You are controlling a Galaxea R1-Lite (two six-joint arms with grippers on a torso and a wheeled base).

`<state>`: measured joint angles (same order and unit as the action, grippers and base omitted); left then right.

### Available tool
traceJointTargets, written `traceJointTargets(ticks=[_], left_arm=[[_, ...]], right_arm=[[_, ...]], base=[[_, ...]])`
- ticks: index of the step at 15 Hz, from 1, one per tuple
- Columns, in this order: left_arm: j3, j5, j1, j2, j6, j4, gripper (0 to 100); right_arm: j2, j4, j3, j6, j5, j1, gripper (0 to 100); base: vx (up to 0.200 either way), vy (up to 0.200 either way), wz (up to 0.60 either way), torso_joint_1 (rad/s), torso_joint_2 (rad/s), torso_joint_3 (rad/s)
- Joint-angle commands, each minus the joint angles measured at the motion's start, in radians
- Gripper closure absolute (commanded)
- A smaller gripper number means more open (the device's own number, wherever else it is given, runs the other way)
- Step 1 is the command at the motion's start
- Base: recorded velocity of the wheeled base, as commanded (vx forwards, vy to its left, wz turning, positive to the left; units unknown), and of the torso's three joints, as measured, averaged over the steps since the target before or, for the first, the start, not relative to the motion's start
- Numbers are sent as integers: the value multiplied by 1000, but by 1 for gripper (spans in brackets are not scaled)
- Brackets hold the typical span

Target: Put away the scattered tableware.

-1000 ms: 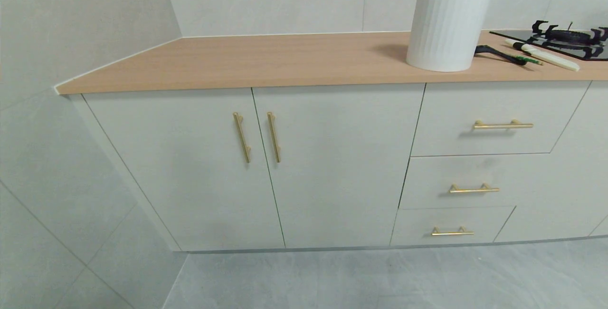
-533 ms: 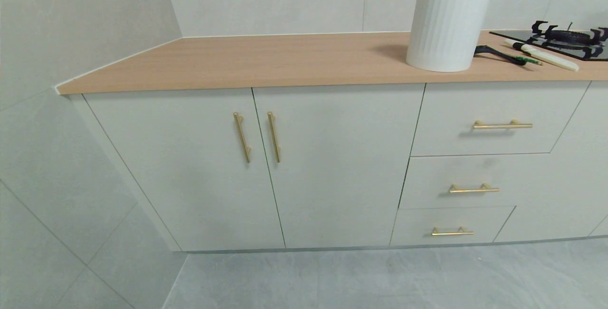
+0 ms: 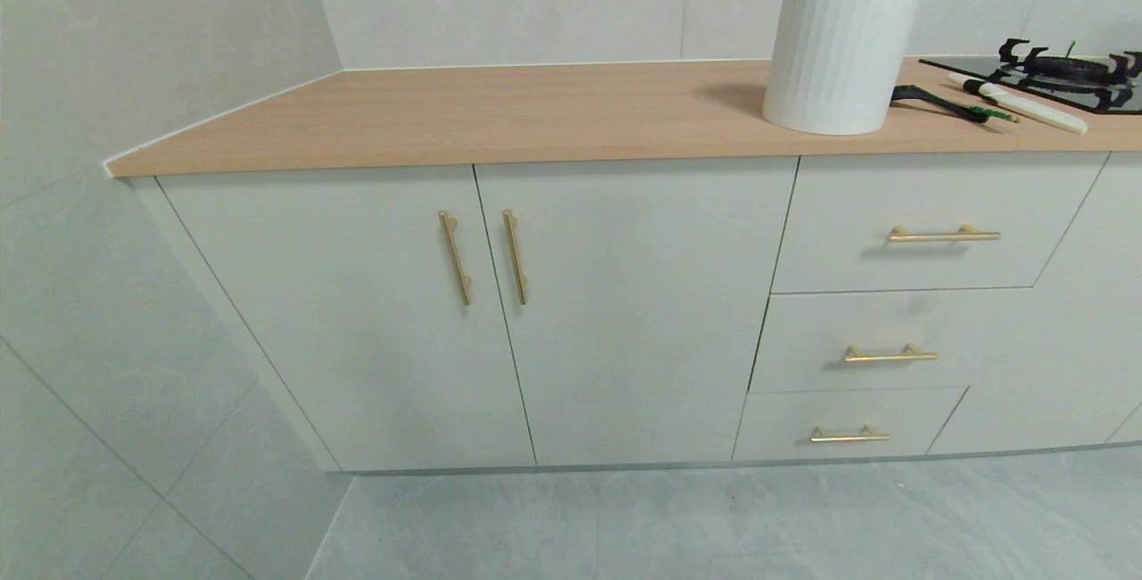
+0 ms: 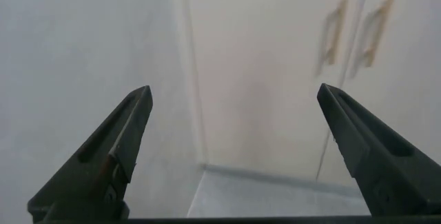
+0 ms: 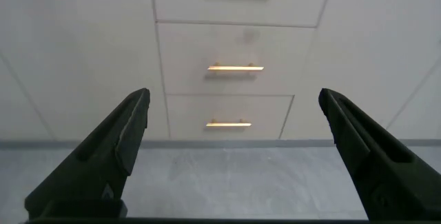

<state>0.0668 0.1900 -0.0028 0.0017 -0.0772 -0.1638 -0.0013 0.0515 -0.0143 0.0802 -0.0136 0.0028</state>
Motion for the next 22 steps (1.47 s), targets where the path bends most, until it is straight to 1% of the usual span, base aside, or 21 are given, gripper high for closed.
traceJointTargets(ticks=[1,2,3,4,5,6,10,20,22], left_arm=[[-67,-89,1,-2,5,15,0],[-67,-95,1,-2,4,53,0],[-67,-106,1,-2,8,129,0],[-65,-172,1,-2,34,145,0],[-67,-199,1,-2,37,167,0],[-67,-198,1,-2,39,165,0],[-67,-198,1,-2,74,165,0],[-67,-198,1,-2,76,165,0],[-67,-198,1,-2,76,165,0]], right_arm=[[1,2,14,3,38,-1,0],[1,1,14,1,58,0,0],[1,-19,14,3,83,0,0],[1,-79,10,-5,98,0,0],[1,-61,11,-17,101,0,0],[1,-59,13,-22,101,0,0],[1,-58,13,-27,96,0,0],[1,-58,13,-23,101,0,0],[1,-58,13,-23,103,0,0]], base=[[0,0,0,0,0,0],[0,0,0,0,0,0],[0,0,0,0,0,0],[0,0,0,0,0,0],[0,0,0,0,0,0],[0,0,0,0,0,0],[0,0,0,0,0,0],[0,0,0,0,0,0],[0,-200,0,2,5,2]])
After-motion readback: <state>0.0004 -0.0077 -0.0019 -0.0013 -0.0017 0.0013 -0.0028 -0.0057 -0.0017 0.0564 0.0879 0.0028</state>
